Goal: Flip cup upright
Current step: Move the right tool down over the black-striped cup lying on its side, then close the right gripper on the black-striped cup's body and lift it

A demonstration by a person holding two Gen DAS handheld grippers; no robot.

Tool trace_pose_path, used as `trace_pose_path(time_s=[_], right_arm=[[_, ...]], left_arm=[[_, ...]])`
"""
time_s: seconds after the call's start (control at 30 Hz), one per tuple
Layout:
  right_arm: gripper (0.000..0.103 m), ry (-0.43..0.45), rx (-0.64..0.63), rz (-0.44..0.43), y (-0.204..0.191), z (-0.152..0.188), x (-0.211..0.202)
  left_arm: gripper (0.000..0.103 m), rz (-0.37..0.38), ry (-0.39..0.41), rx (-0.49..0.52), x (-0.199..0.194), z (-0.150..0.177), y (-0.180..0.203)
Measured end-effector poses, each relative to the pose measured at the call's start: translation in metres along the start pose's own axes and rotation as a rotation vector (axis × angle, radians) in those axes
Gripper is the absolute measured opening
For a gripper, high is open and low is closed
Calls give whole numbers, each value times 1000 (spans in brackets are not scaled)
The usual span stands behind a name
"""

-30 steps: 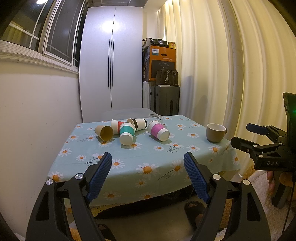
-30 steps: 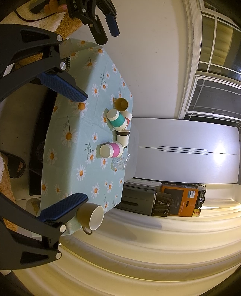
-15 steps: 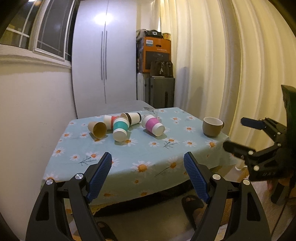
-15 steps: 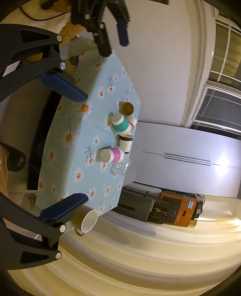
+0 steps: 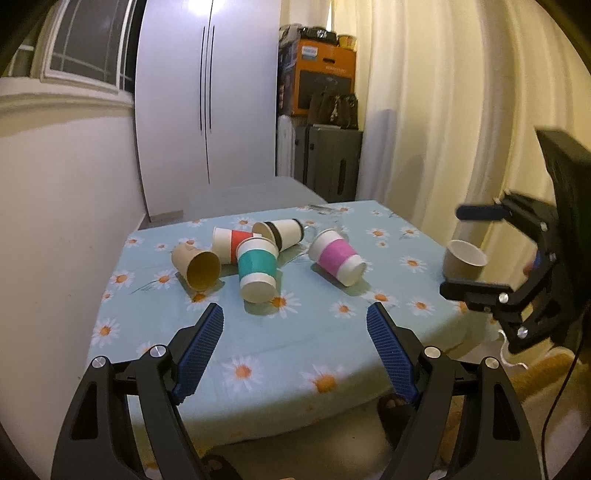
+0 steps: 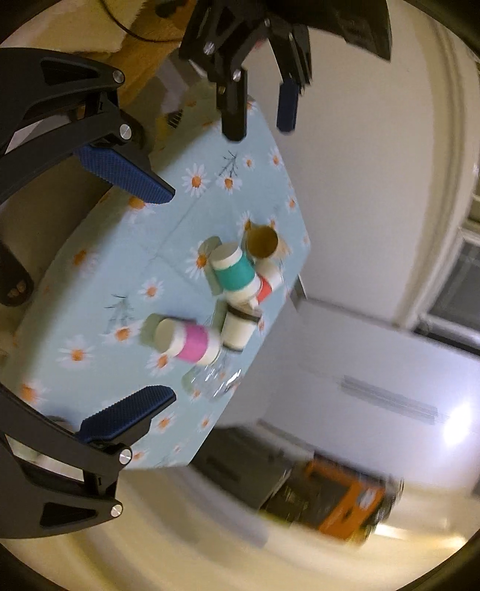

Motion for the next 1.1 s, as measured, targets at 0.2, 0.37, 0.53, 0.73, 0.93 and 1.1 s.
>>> trace_pose_path(time_s=[0.2,0.37,0.53,0.73,0.93,1.1], right_arm=[[98,-96,-132,-77,34,-34,73],[98,-234,-284,-229,47,-50,144],[98,-352,-448,-336,58,-65,200],[98,-447,-719,-434,53,-65,259],[97,-485,-887,-438,55,-66,297],[86,-561,-918,-478,56,-67,326]], left_arm=[[78,-7,-60,-82,51,-18,-21],[78,26,-109,-172,93,-30,-37],[78,81,-130,-238,128,-27,-52],[78,71,-193,-245,151,-24,-60],[78,76,-221,-215,161,-18,-57],[78,75,-249,-188,171,-14,-51]])
Point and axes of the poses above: each gripper's, at about its wrist camera, not at the fingertips, and x roughly the way its jaws point, y to its right, z to its underside, the point moved 3 cm from there along x, roughly the way its jaws point, and after that the axes turned 11 degrees about -x, right-handed, at the moved point
